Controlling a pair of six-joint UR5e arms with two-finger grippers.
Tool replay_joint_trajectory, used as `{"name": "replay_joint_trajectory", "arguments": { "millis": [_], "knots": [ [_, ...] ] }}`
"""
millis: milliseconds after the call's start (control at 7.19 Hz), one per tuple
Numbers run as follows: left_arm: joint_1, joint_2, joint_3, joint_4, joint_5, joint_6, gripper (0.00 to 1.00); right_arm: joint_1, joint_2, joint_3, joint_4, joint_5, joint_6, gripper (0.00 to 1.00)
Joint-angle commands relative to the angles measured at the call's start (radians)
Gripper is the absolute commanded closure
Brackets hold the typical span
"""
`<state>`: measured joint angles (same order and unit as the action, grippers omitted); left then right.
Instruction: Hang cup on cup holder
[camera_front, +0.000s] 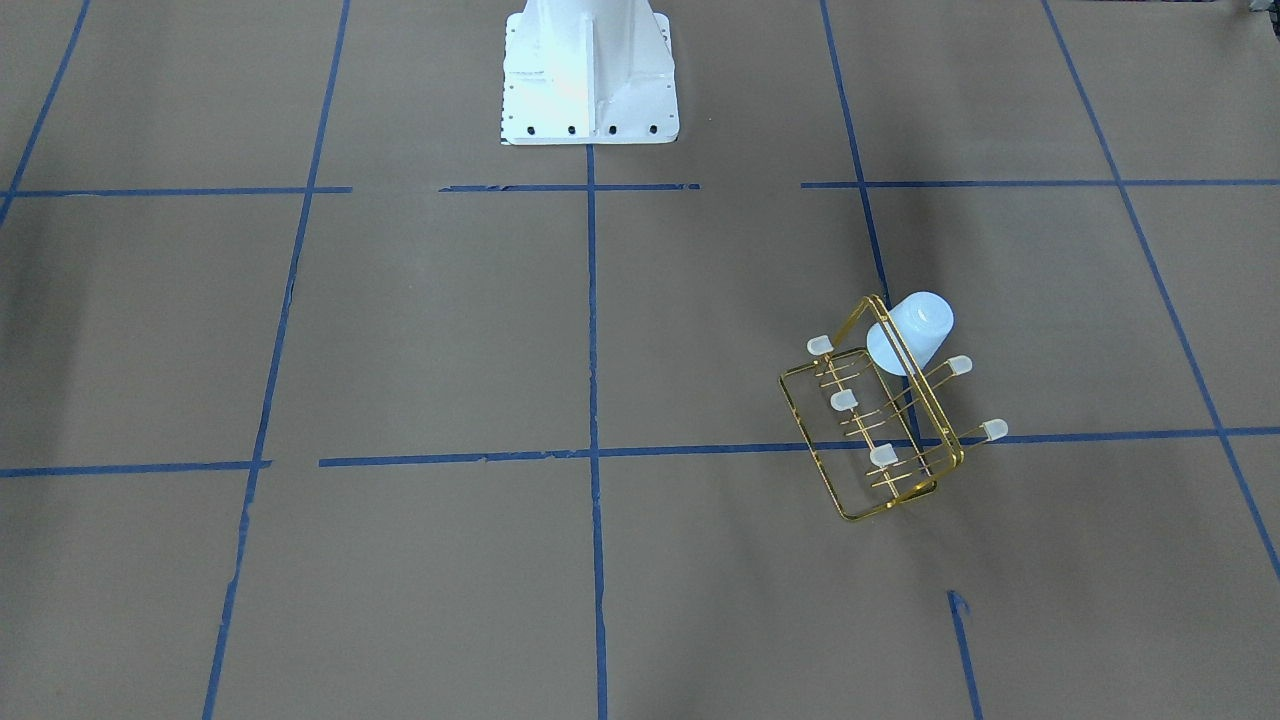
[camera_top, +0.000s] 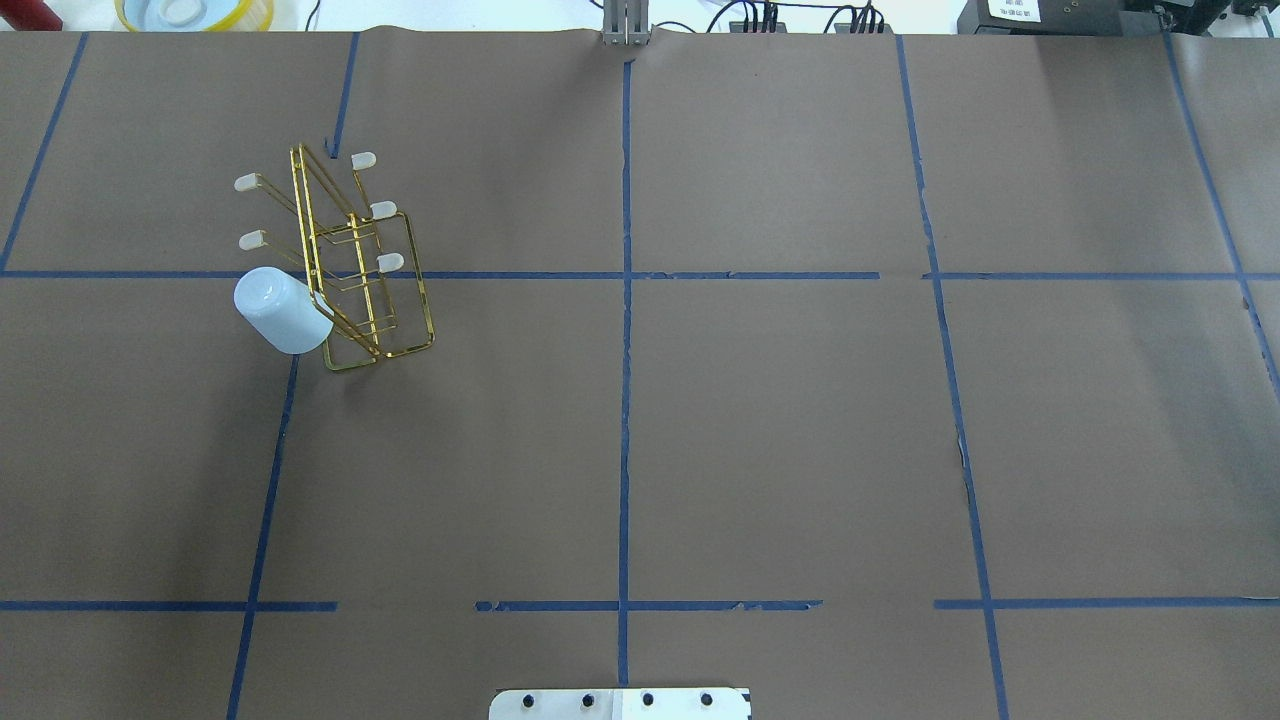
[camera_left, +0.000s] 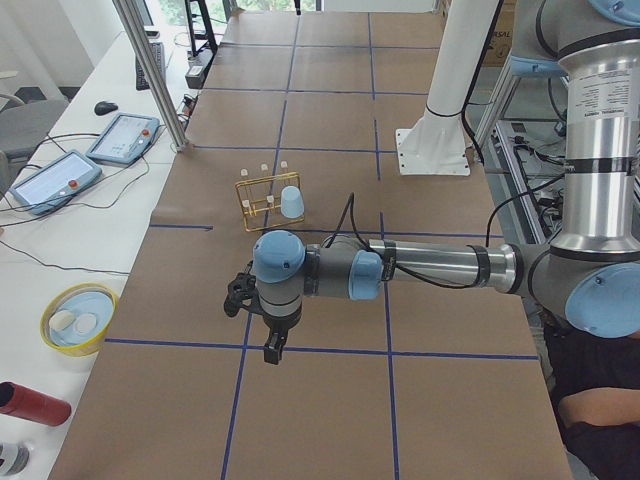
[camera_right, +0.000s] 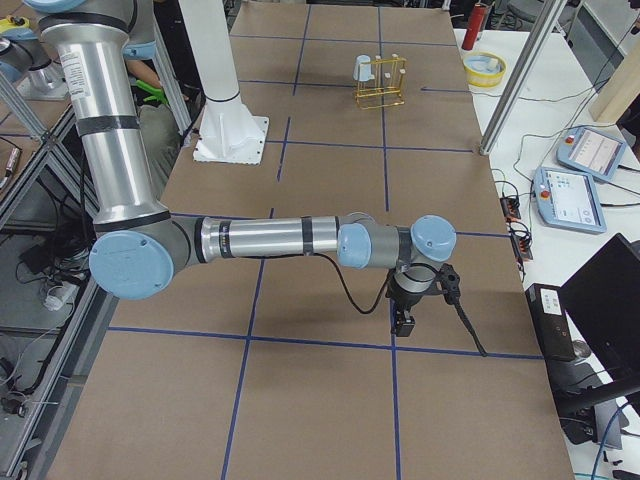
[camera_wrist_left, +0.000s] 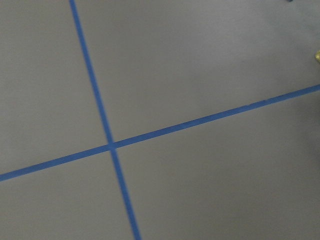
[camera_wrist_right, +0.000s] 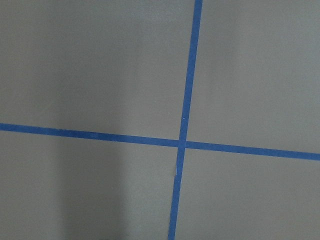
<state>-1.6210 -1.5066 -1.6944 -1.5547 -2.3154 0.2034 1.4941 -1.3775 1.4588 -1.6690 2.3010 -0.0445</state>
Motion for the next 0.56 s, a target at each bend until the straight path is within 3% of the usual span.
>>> {"name": "replay_joint_trajectory", "arguments": {
  "millis": [0, 417],
  "knots": [
    [-0.002, -0.012, -0.002, 0.018, -0.006, -0.001, 0.00, 0.000, 0.000, 0.000, 0.000, 0.000, 0.000, 0.00],
    [-0.002, -0.014, 0.013, 0.025, -0.012, -0.045, 0.00, 0.000, 0.000, 0.000, 0.000, 0.000, 0.000, 0.00]
  ]
}}
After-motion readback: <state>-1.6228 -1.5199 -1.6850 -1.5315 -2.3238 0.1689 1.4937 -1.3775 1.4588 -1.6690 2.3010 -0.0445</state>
